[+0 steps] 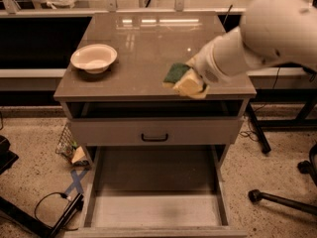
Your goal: Pick sponge from middle drawer and place on counter
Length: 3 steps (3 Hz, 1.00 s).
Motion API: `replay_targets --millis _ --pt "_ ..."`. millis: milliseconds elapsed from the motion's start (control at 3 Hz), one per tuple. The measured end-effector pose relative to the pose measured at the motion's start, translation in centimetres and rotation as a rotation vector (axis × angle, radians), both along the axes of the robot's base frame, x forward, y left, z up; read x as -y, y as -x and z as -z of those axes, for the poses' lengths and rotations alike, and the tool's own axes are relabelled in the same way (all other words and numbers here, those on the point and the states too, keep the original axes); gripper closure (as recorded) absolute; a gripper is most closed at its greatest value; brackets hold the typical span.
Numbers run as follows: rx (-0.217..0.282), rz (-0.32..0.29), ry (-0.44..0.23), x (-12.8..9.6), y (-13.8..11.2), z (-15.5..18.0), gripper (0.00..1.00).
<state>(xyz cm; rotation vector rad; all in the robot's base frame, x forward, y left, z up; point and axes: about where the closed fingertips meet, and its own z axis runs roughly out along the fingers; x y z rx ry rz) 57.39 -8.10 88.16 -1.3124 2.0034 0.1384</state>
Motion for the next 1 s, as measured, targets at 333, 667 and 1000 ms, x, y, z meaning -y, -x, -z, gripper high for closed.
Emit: replay_targets --millis 333,667,1000 --pt "0.029 0.092 -0.043 -2.0 -9.1 -4.8 1.0" --pt "0.027 0.1 -0.053 -2.0 -9.7 -4.7 1.0" --pt "0.004 0.15 -0.119 -1.6 -14.5 -4.1 1.0"
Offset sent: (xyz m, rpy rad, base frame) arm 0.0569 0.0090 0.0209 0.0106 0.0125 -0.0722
